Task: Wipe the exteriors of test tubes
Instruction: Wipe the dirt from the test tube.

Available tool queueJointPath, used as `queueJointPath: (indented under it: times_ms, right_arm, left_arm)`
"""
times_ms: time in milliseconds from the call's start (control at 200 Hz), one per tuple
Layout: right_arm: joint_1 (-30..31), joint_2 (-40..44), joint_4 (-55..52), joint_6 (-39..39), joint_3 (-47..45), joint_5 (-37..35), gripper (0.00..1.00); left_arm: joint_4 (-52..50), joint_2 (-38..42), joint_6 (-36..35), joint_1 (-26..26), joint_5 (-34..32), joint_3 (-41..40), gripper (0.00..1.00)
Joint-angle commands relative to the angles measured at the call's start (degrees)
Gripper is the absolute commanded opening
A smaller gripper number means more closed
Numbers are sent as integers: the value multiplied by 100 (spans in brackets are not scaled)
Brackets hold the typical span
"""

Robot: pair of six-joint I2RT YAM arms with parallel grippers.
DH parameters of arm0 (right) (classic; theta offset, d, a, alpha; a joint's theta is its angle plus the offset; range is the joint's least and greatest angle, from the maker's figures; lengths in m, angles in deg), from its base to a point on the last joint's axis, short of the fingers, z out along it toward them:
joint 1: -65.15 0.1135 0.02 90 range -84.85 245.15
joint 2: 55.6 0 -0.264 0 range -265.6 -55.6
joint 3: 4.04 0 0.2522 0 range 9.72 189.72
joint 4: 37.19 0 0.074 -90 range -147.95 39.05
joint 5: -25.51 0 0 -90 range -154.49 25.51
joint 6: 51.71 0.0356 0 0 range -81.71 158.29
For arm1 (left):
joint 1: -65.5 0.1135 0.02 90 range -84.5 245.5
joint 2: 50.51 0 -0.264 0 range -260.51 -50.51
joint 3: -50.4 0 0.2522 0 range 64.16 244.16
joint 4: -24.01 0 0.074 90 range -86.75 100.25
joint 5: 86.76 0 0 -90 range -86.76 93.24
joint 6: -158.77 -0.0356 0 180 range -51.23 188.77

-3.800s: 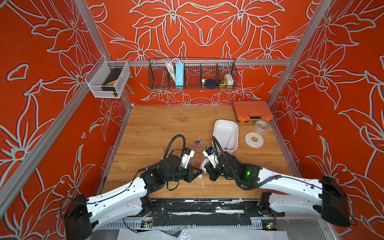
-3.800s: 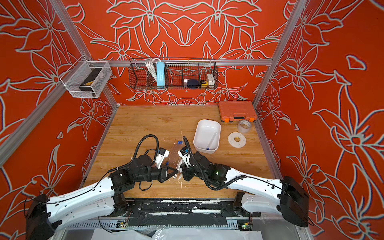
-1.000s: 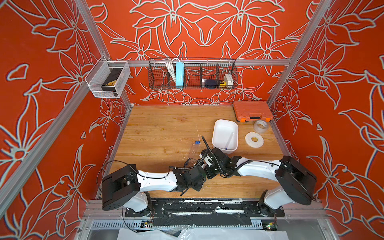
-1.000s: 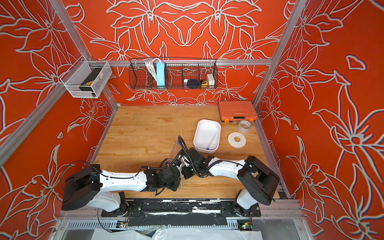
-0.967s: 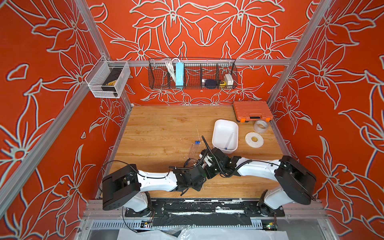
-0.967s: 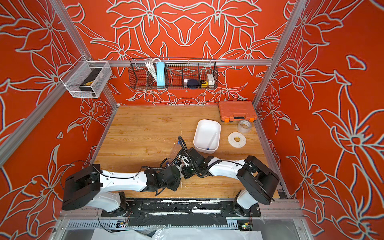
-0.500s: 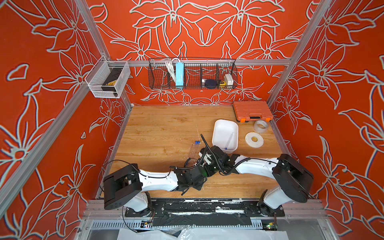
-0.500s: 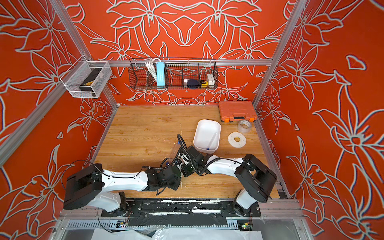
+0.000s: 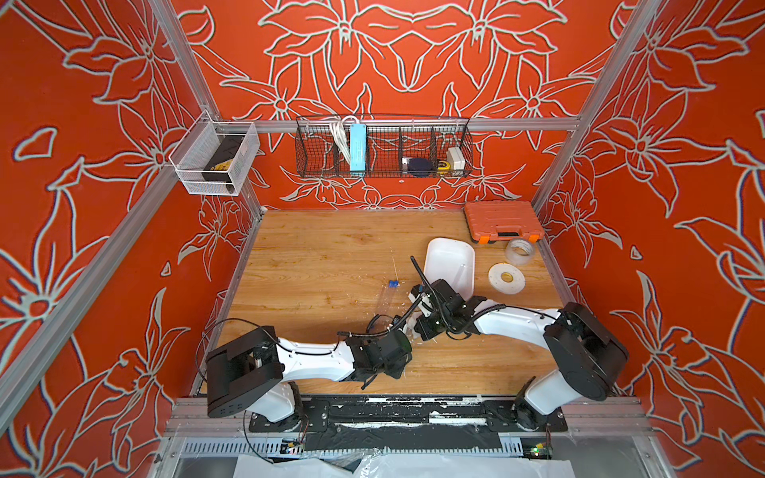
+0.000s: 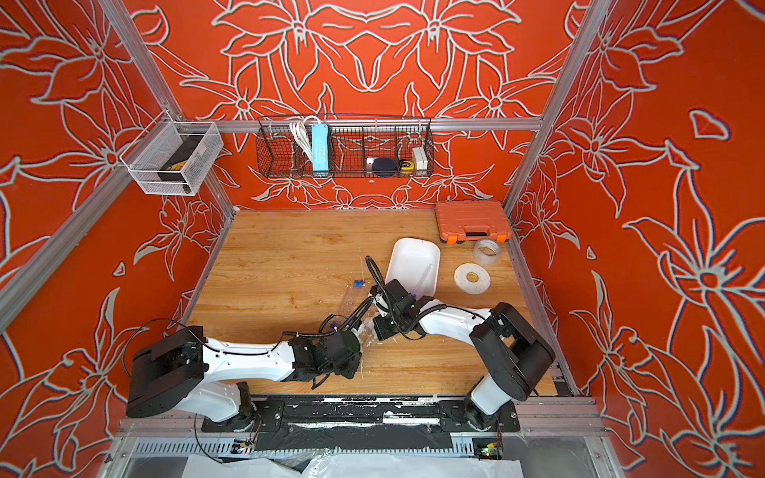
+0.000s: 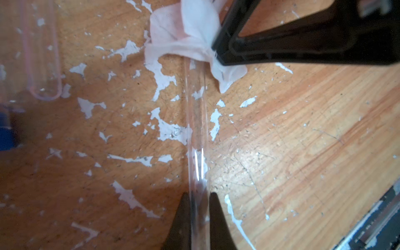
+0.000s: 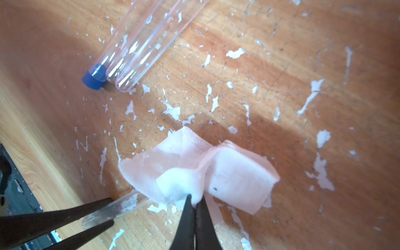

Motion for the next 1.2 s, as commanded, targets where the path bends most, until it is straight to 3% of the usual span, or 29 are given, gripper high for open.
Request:
queueJointPath:
  times_ms: [0,385,566,771,1196]
  right_arm:
    - [22,55,-76,-52,74,64,0]
    - [985,-5,158,457,-36,-121,0]
    - [1135,-5,282,569,-111,-145,0]
    - [932,-99,75,338,2,-238,0]
    - [-66,3,-332,-245,302,-67,0]
  left_arm:
    - [-271,-220,54,-41,11,-170,9]
    - [-233,-334,50,-41,-1,-56,8]
    - [-255,-375,73,-41,-11,-56,8]
    - [-373,-297,77,-41,-68,-80,7]
    - [-369,-317,115,-41,-26,-205,7]
